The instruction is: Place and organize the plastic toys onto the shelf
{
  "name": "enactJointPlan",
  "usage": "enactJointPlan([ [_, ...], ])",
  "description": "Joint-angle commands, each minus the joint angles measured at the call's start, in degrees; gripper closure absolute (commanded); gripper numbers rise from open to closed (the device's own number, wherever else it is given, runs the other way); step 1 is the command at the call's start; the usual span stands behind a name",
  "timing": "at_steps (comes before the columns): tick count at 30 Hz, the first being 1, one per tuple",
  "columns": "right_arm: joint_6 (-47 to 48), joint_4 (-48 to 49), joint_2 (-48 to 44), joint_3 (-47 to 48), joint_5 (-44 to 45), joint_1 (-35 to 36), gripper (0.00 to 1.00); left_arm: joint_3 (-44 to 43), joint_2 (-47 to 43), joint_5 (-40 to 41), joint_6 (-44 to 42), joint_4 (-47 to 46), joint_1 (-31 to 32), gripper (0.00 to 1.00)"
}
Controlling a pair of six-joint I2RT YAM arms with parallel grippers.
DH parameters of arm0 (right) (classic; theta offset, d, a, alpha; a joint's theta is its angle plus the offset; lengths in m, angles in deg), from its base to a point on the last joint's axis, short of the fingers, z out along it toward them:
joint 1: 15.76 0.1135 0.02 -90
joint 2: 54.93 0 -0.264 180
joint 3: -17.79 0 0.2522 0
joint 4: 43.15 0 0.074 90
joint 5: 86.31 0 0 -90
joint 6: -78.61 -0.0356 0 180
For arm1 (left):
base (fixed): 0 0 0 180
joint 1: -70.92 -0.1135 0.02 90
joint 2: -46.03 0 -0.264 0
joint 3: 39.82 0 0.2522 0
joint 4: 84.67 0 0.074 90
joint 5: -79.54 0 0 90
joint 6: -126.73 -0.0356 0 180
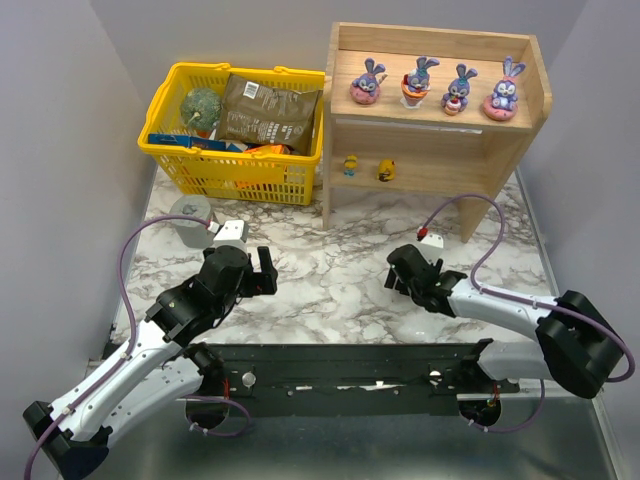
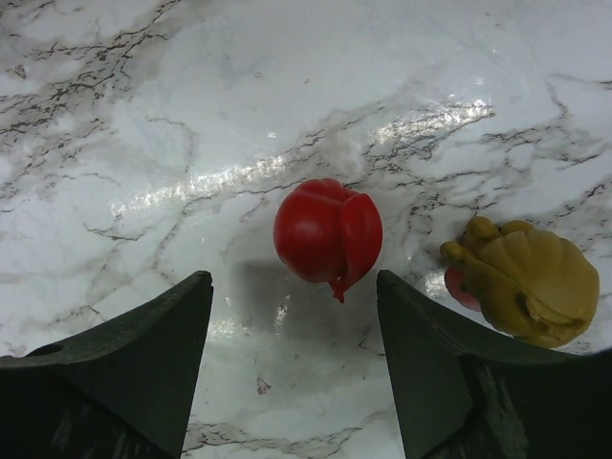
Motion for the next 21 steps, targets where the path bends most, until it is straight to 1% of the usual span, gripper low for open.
enactJointPlan([
  [1,-0.9,3.7,1.8,-0.1,-0.9,0.3,0.23,-0.6,-0.3,-0.7,-0.6,-0.7,-0.2,0.01],
  [9,-0.1,7.8,3.5,0.4,-4.0,0.3,0.24,-0.6,-0.3,-0.6,-0.6,-0.6,-0.2,0.01],
  [14,-0.4,12.0,5.6,0.5,-6.6,0.3,0.25,-0.7,-0.3,-0.4,-0.6,-0.6,-0.2,0.01],
  [21,-1.0,12.4,8.7,2.2,-8.1,0.5,0.26,-0.6,-0.3,-0.3,-0.6,-0.6,-0.2,0.01],
])
